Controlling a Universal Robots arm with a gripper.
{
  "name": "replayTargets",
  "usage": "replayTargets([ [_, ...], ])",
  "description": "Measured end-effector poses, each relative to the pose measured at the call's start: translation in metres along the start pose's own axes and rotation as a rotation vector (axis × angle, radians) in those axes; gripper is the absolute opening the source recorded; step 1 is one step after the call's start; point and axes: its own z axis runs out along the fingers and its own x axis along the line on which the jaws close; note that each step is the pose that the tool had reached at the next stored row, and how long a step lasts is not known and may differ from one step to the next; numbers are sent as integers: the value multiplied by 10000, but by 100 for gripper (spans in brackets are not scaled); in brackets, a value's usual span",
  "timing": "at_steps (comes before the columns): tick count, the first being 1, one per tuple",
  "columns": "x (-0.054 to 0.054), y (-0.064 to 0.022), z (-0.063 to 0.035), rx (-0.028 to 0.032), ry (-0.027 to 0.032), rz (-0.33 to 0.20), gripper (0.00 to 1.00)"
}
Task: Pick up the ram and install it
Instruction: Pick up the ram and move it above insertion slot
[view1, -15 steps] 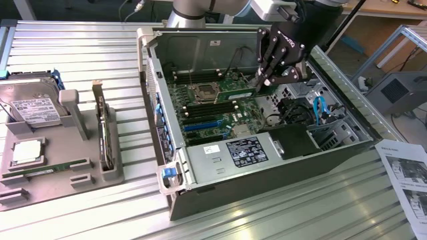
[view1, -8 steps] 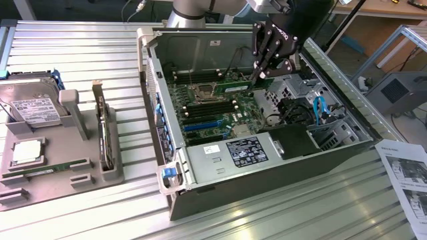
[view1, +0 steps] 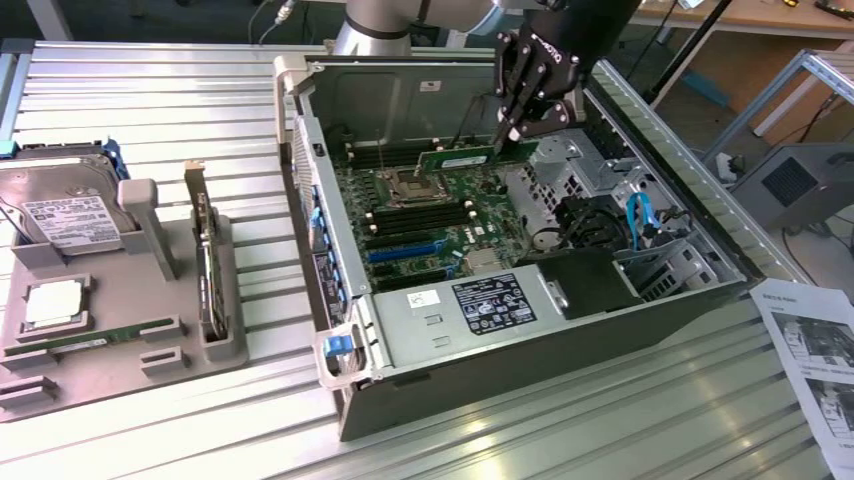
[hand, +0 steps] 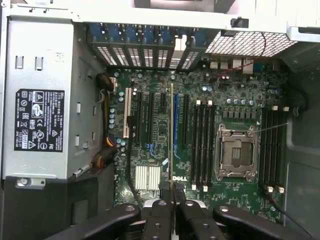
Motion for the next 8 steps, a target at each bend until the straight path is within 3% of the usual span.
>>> replayTargets([
  [8,-223,-10,15,2,1,0,13],
])
